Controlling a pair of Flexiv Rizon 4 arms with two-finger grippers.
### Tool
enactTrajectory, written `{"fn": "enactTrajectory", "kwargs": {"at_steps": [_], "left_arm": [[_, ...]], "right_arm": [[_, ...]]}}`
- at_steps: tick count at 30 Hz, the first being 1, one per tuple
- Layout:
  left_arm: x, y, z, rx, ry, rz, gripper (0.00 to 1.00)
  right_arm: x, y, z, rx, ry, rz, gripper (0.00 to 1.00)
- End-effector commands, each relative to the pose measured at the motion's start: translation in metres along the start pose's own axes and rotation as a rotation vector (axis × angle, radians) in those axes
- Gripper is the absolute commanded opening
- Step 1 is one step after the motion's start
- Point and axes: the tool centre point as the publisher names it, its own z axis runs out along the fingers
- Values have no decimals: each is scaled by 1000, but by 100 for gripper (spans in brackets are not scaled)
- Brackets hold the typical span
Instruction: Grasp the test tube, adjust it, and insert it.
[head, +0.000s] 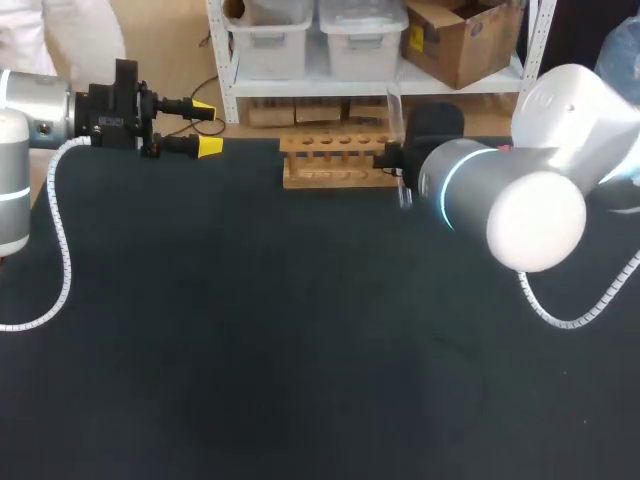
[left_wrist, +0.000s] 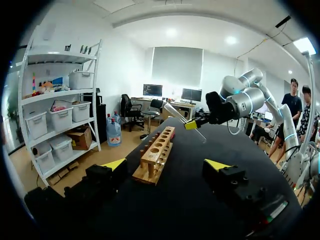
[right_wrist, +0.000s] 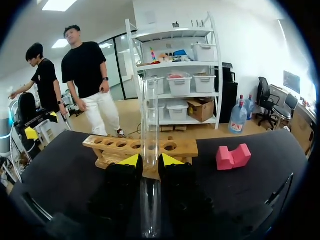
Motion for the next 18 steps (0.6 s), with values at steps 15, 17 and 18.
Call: {"fn": "enactTrajectory", "kwargs": {"at_steps": [15,17,18], "left_arm": [[1,-1,0,-4,-4,3,100],[1,-1,0,-4,-4,3,100],[1,-1,0,-4,-4,3,100]], "right_arm": [[10,8,12,-64,131,40,0],[12,9,13,-67,137,31,0],[12,9,14,-68,139,34,0]]}}
